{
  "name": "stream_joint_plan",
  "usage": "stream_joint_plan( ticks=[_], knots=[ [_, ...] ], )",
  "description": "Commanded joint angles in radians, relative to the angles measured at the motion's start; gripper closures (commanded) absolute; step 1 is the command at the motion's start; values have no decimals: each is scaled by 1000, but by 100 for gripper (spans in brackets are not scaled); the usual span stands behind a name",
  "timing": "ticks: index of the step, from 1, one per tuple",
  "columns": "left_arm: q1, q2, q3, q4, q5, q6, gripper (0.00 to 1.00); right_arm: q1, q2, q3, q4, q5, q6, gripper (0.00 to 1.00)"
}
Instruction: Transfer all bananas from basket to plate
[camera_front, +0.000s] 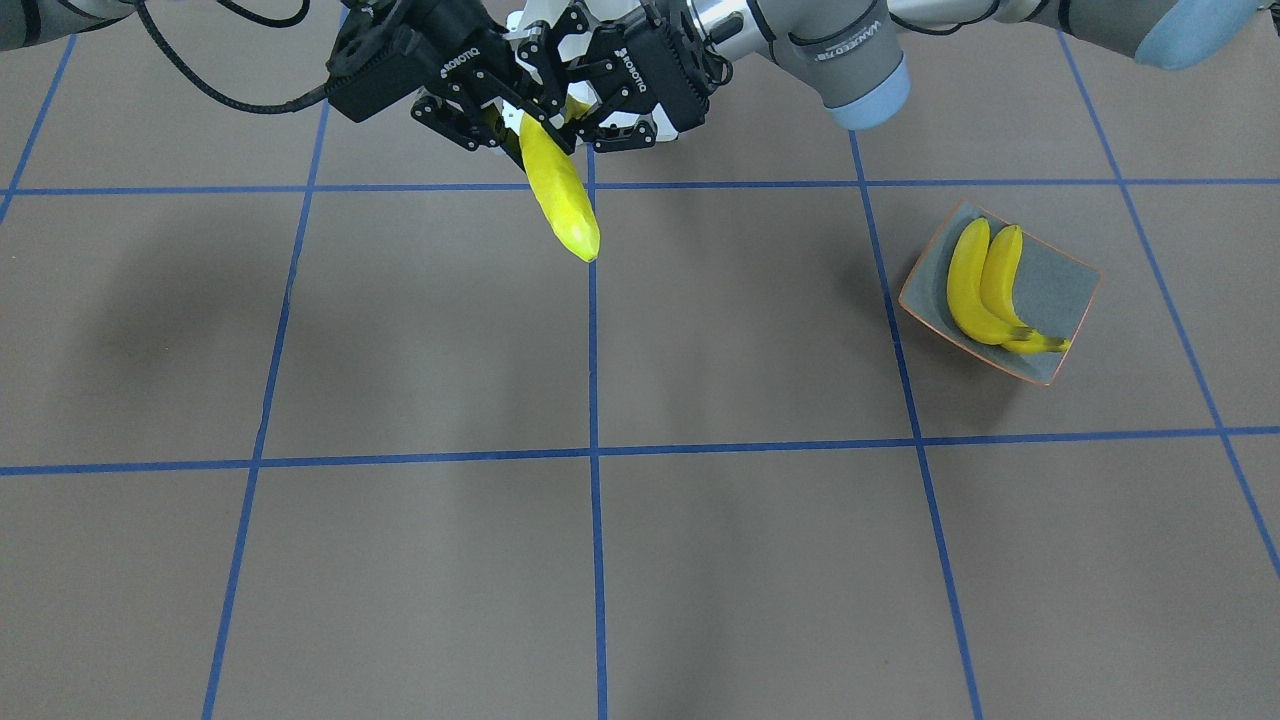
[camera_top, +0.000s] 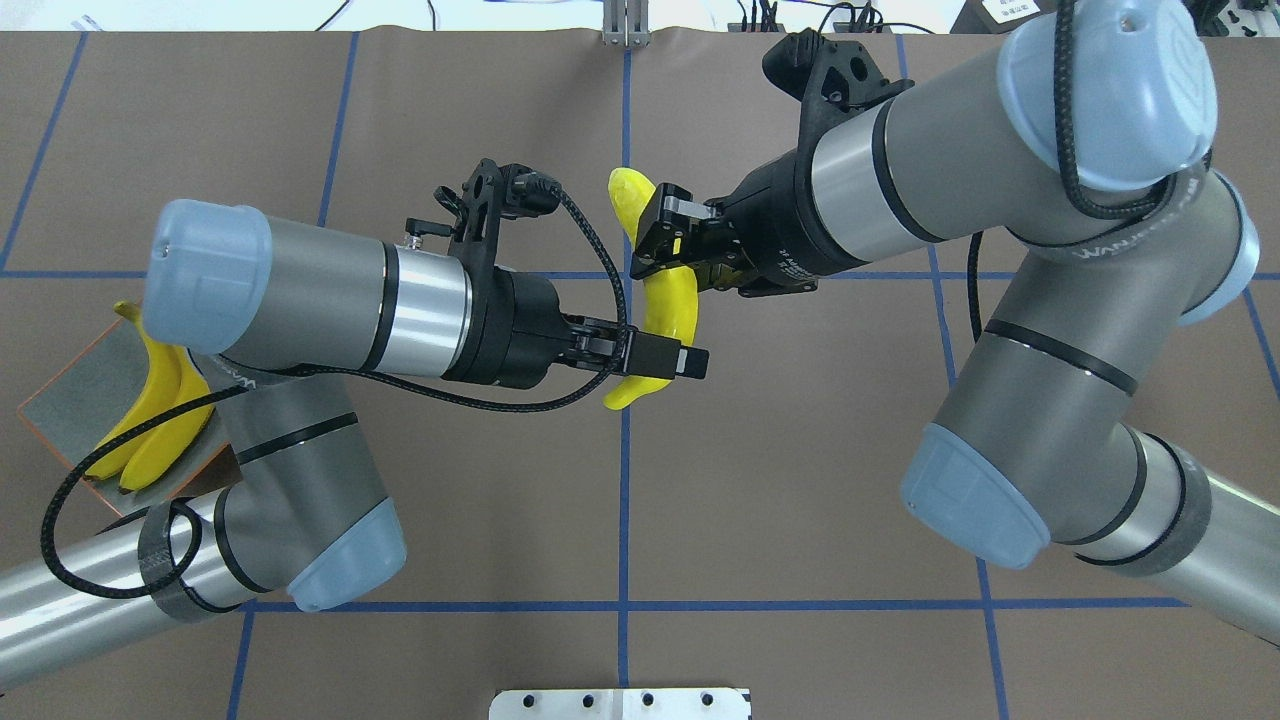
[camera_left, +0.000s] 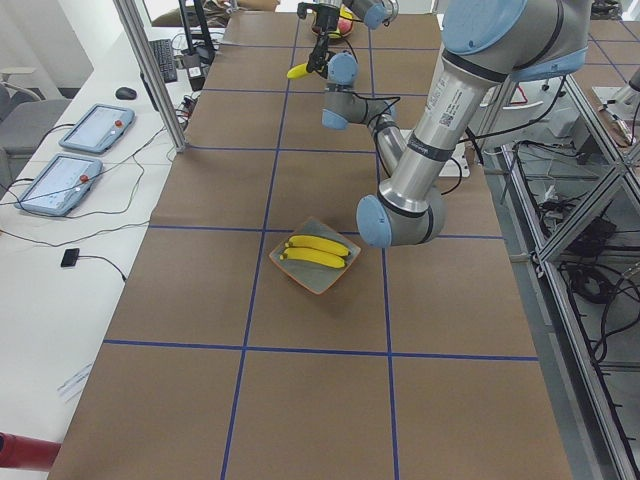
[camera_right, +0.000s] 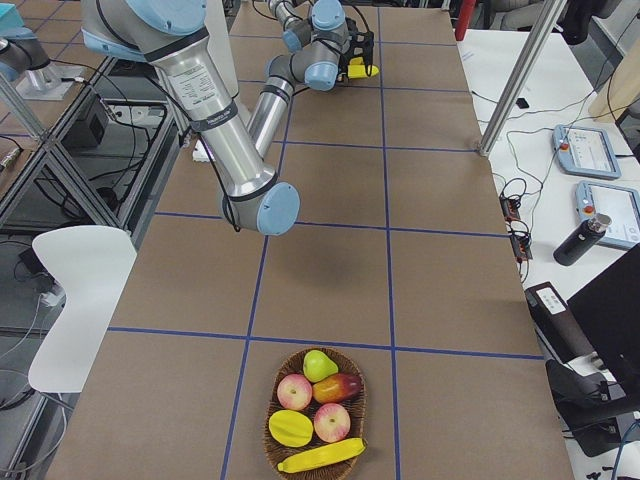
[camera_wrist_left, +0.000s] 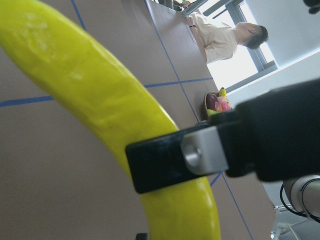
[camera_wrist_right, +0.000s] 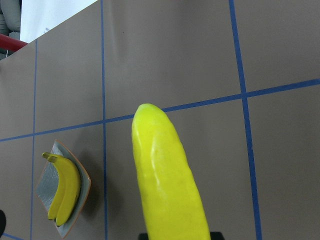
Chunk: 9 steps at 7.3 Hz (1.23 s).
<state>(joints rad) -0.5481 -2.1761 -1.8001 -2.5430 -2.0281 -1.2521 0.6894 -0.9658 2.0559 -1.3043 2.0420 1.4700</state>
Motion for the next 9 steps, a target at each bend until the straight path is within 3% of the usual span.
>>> stream_joint_plan(
  ticks=[1, 3, 5, 7, 9],
  knots=[
    [-1, 12, -4, -3, 0, 0, 100, 10, -2, 10, -1, -20, -10, 0],
    [-4, 51, -22, -3, 0, 0, 100, 62, -20, 7, -3, -20, -11, 0],
    [-12, 215, -117, 3, -4, -1, 100, 135, -89, -14, -18, -14, -37, 0],
    [-45, 410, -183, 7, -4, 0, 100, 208, -178, -77, -18, -6, -211, 0],
    [-113, 560, -183, 9, -8, 23, 100, 281, -287, -94, -20, 7, -408, 0]
  ],
)
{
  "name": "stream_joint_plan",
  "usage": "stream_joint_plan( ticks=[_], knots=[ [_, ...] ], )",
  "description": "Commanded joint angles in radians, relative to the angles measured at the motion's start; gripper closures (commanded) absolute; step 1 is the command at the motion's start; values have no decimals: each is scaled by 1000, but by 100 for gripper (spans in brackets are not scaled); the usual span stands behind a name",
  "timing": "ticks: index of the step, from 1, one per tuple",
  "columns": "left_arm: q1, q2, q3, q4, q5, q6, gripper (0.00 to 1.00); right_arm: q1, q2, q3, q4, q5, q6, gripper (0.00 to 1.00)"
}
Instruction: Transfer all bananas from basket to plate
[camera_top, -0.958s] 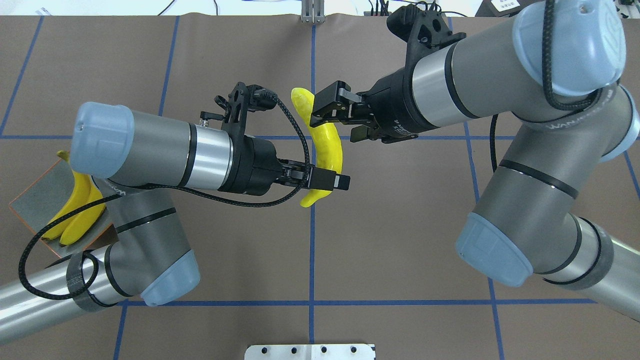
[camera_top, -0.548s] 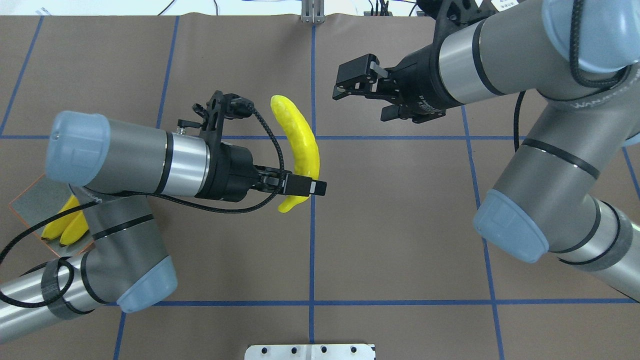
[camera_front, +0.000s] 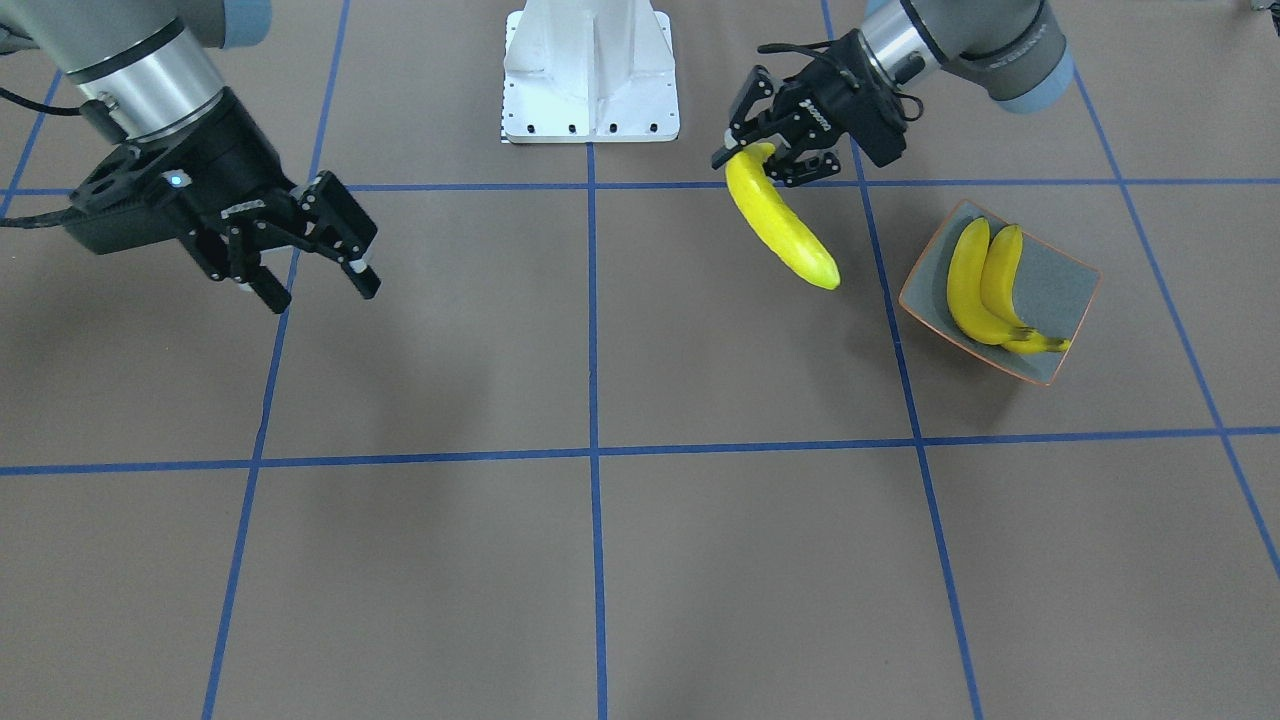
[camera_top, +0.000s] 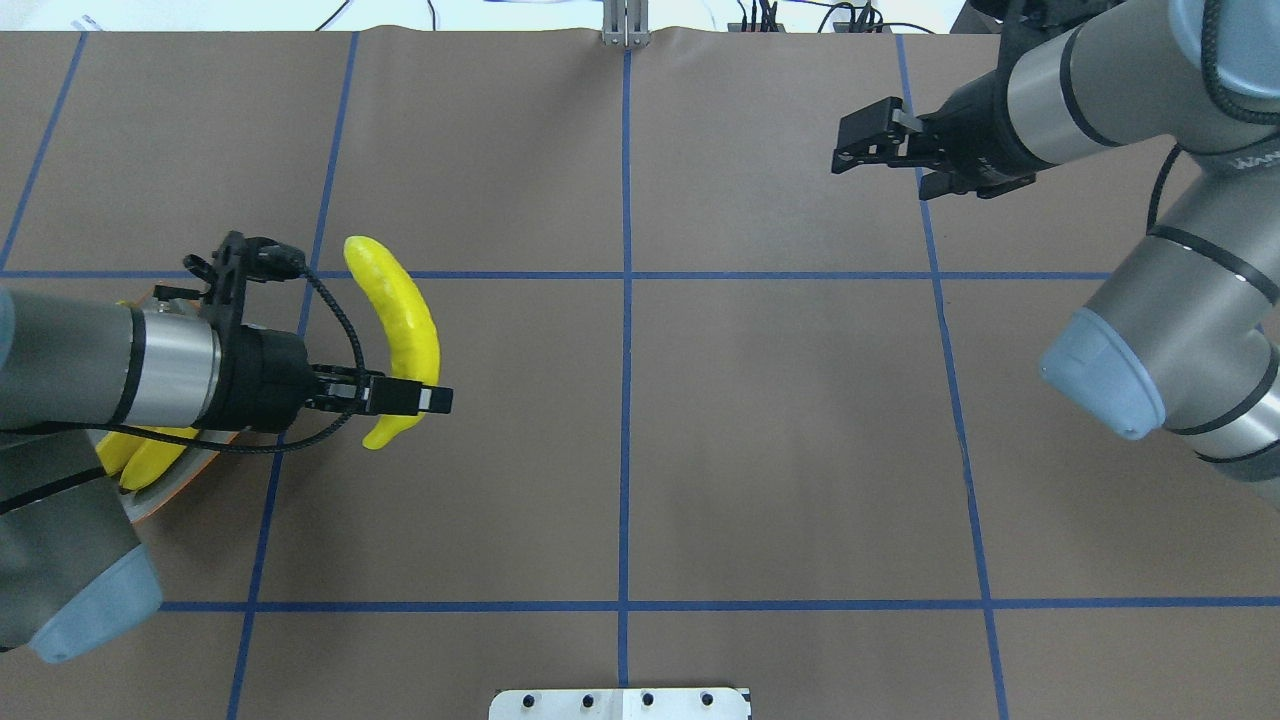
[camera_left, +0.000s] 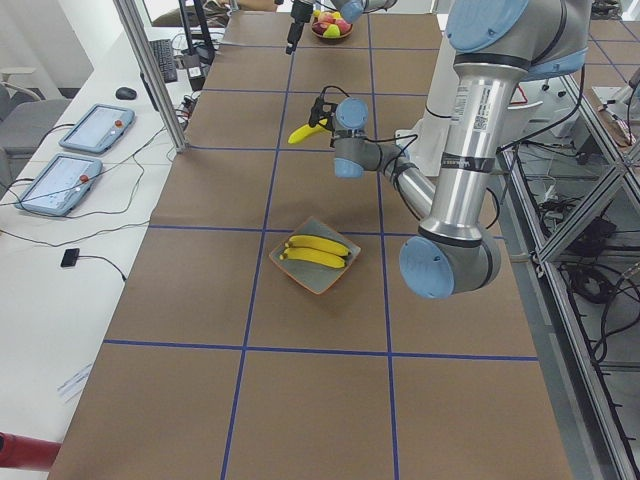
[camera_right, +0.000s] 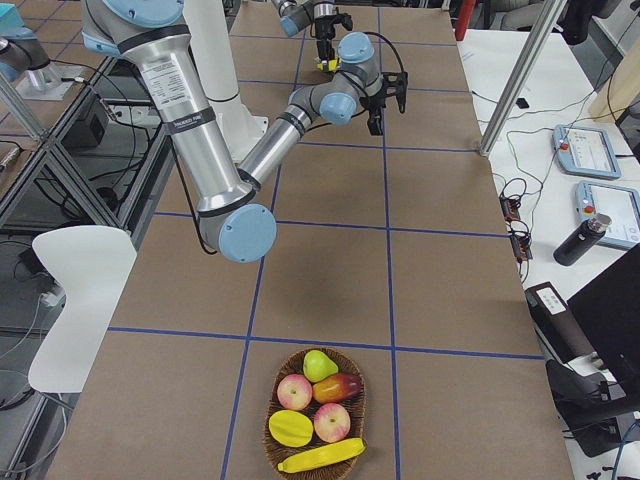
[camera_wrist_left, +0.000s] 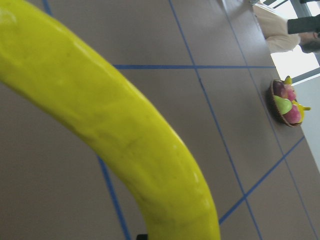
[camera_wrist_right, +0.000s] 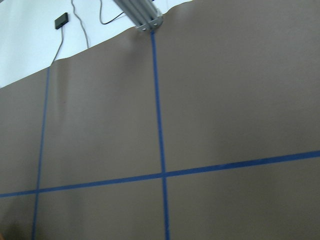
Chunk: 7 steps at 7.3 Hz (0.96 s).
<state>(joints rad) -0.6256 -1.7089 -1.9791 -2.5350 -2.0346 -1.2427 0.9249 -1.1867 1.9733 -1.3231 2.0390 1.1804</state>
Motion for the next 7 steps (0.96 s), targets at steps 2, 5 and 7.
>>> stream_joint_plan(
  ticks=[2, 5, 7],
  knots=[
    [-63, 196, 8, 34, 7, 118, 100, 118, -167, -25, 1, 36, -314, 0],
    [-78, 280, 25, 127, 25, 285, 100, 279, -319, -40, 7, 133, -646, 0],
    [-78, 316, 60, 127, 27, 377, 76, 374, -337, -103, 7, 196, -814, 0]
  ],
)
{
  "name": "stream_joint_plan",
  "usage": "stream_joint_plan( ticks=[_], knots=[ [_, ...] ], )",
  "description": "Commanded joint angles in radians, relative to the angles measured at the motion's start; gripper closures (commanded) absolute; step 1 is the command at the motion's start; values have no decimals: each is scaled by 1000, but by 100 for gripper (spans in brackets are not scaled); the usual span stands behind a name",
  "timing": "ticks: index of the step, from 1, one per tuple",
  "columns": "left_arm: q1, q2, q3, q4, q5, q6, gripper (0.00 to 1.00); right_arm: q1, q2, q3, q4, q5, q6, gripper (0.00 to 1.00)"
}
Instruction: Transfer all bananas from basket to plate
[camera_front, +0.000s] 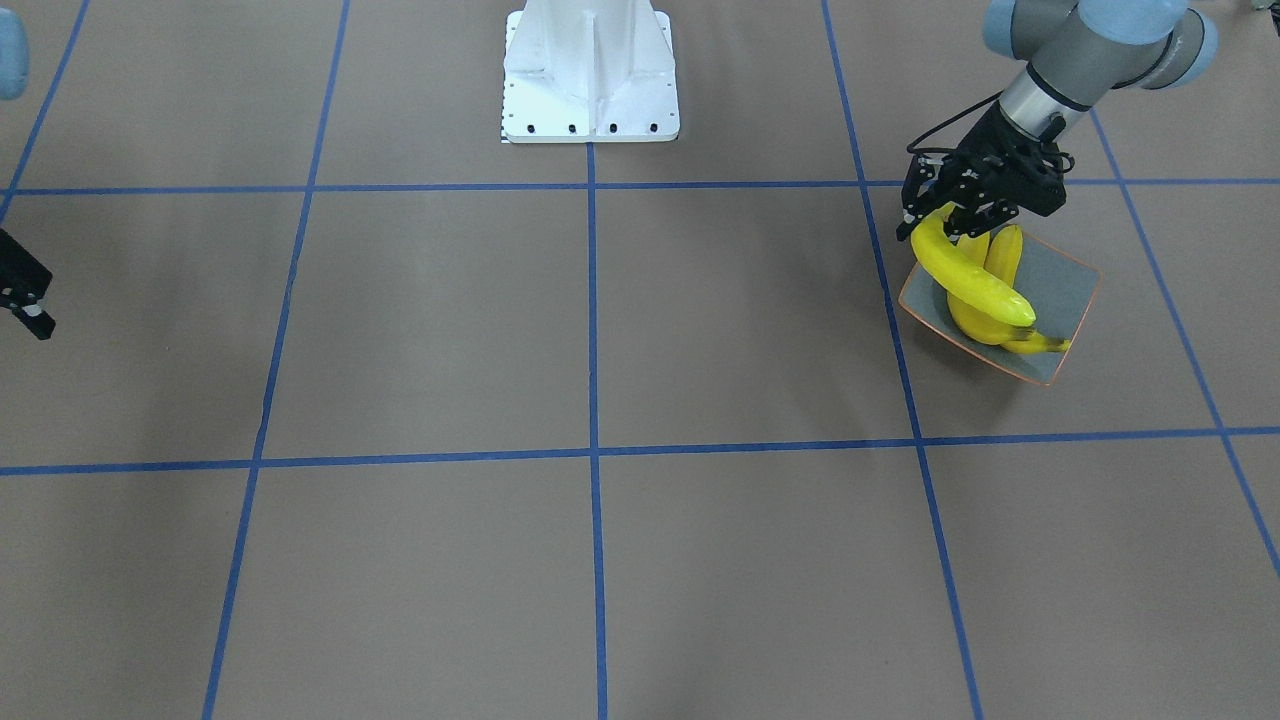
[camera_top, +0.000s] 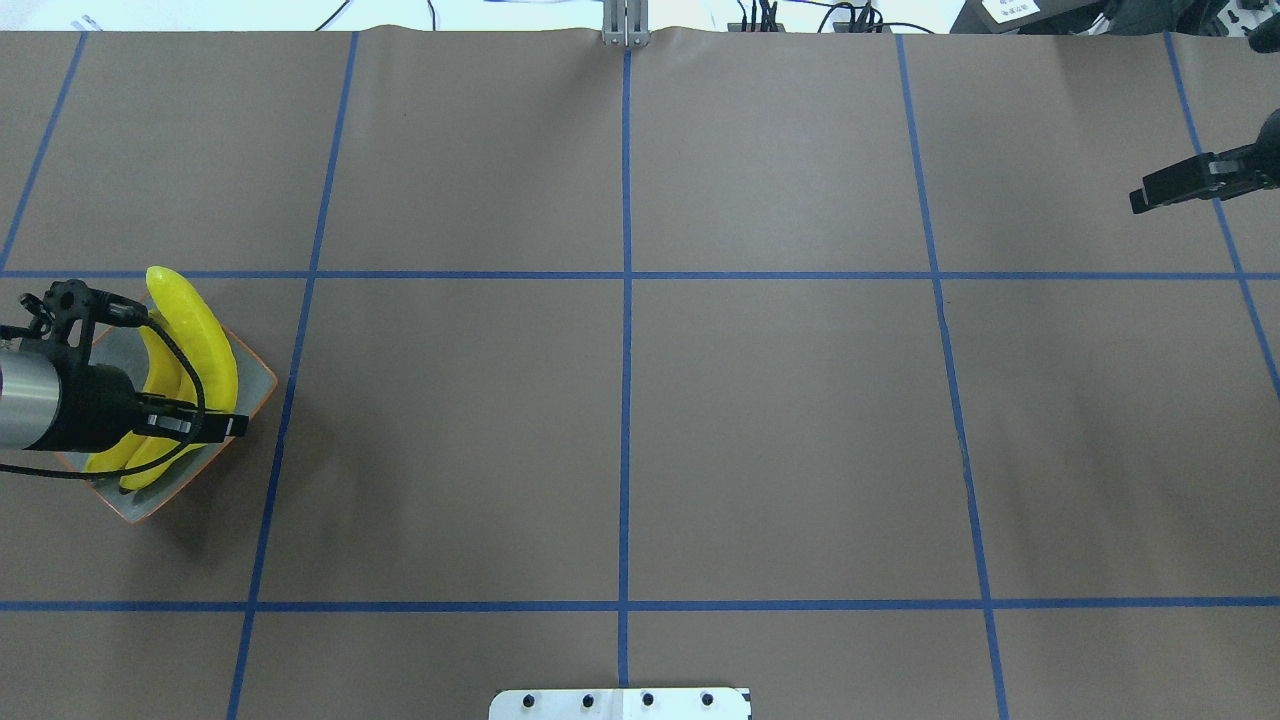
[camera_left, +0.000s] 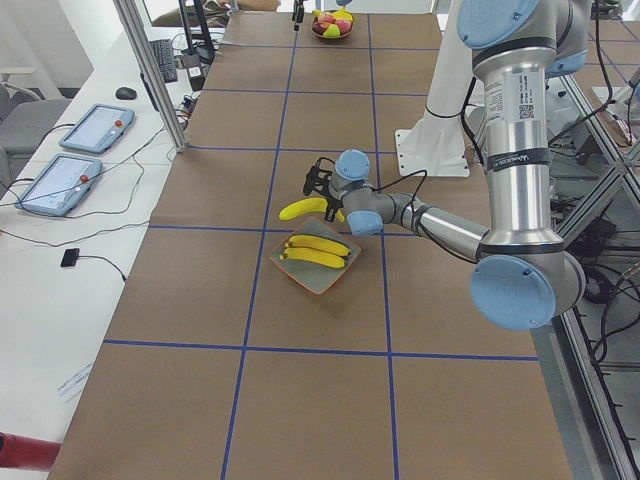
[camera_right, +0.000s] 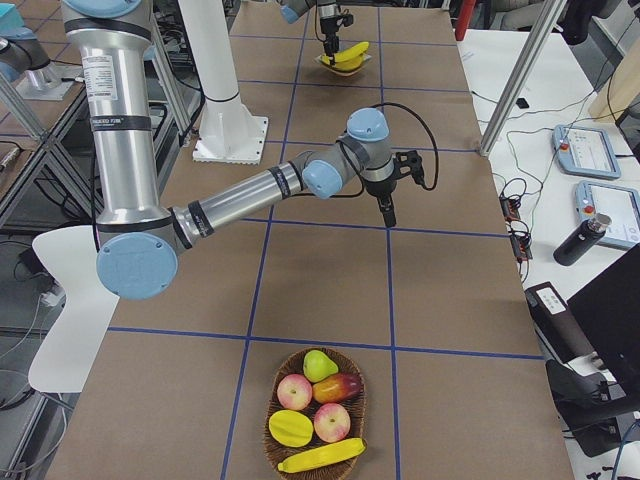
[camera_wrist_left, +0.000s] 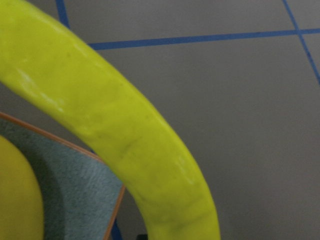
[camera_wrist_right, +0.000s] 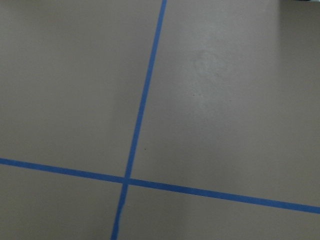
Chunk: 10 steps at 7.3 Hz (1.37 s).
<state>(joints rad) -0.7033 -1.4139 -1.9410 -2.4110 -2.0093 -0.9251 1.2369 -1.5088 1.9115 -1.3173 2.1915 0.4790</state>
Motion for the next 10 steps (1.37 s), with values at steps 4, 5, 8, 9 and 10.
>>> stream_joint_plan(
  ticks=[4, 5, 8, 9, 10],
  knots=[
    [1, 16, 62, 3, 41, 122, 1, 128, -16, -81, 0, 77, -201, 0],
    [-11, 16, 66, 1, 38, 167, 1, 147, -21, -83, -3, 77, -221, 0],
    [-205, -41, 50, -5, -217, 167, 1, 263, -27, -204, 0, 132, -450, 0],
    [-259, -54, 28, -5, -295, 163, 0, 297, -28, -271, 1, 133, -571, 0],
    [-260, -63, 14, 0, -296, 152, 0, 332, -28, -343, 1, 134, -705, 0]
  ],
)
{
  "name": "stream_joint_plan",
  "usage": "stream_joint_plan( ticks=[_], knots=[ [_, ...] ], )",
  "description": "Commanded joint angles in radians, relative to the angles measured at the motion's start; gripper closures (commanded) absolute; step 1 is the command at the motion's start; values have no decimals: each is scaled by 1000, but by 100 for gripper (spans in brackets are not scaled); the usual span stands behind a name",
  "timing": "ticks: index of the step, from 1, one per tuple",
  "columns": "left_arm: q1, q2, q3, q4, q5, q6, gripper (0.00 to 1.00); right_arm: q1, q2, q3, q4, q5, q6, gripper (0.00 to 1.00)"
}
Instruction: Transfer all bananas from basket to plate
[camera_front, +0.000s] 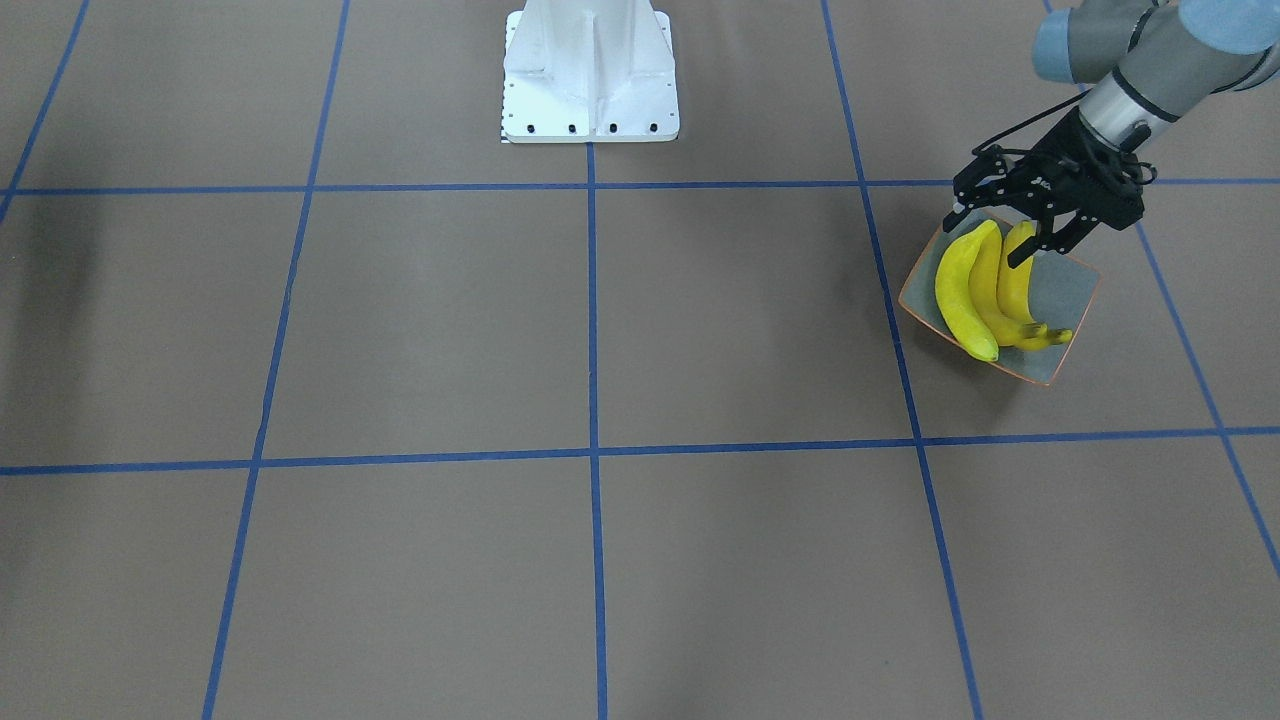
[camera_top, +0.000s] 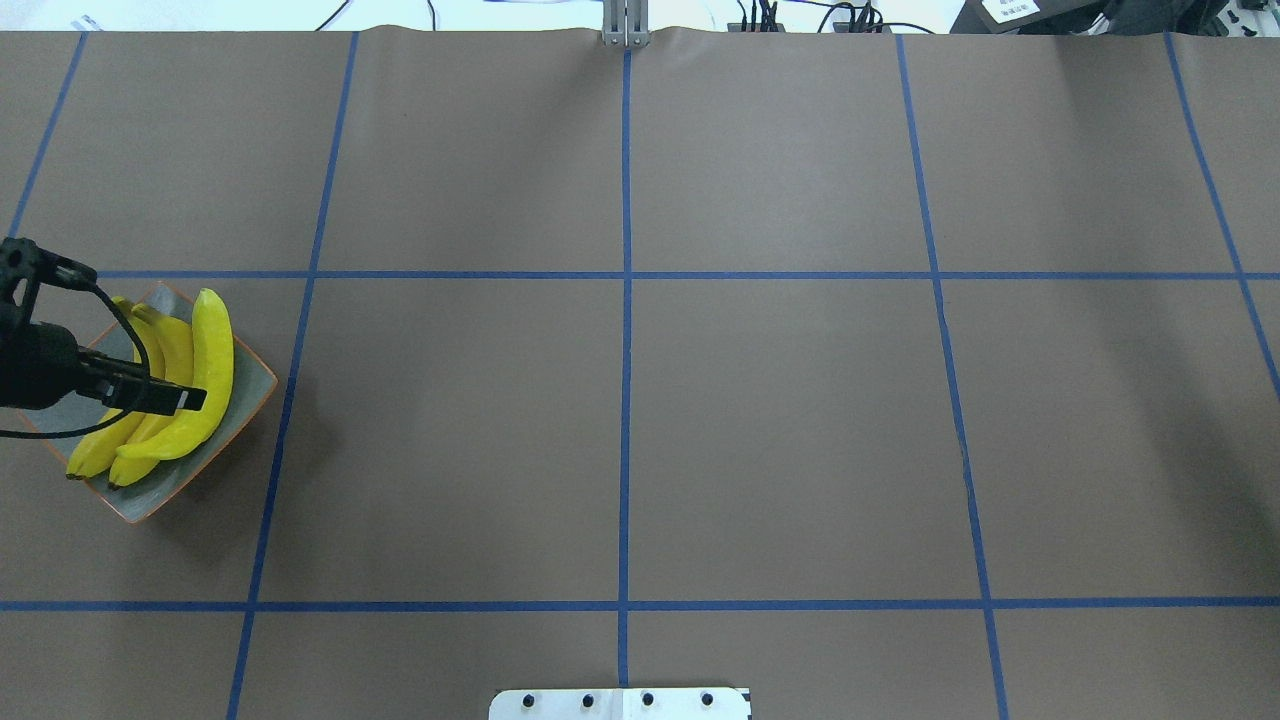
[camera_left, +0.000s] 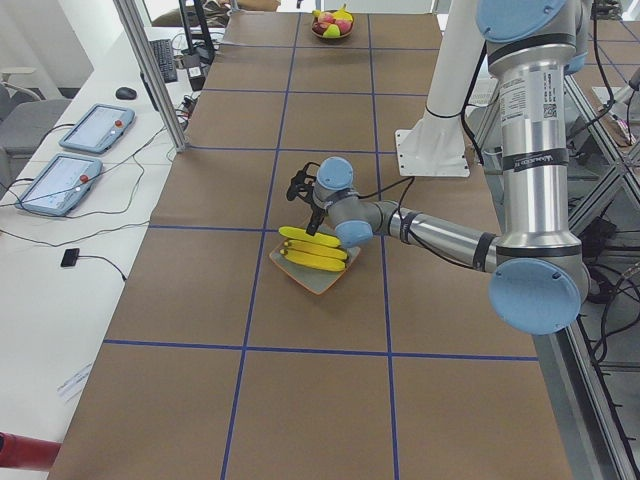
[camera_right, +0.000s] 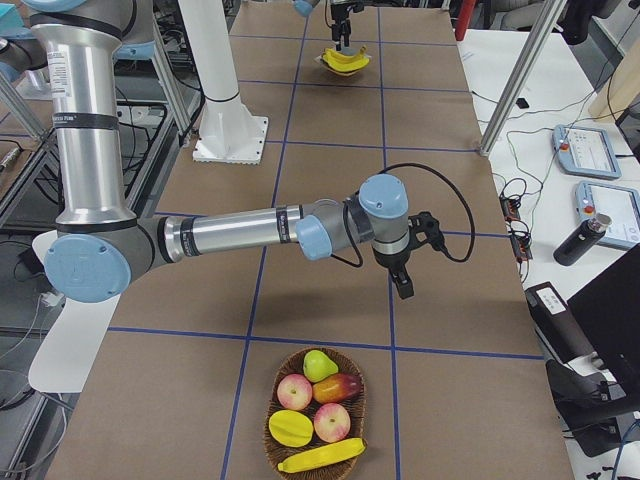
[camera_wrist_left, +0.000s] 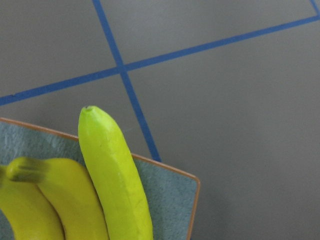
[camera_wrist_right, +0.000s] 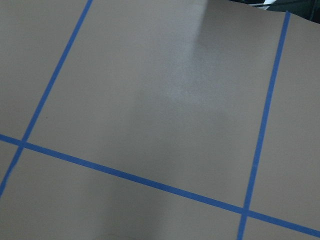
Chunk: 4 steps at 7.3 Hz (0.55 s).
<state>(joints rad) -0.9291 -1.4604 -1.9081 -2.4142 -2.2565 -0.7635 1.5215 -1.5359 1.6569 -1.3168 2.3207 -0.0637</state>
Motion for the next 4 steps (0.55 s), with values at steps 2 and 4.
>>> stream_joint_plan(
  ticks=[2, 4],
  knots=[
    [-33, -38, -20, 3, -48, -17, 0, 141, -1, -249, 4, 3, -402, 0],
    [-33, -47, -22, 3, -44, -17, 0, 212, 14, -385, 8, -1, -498, 0]
  ],
)
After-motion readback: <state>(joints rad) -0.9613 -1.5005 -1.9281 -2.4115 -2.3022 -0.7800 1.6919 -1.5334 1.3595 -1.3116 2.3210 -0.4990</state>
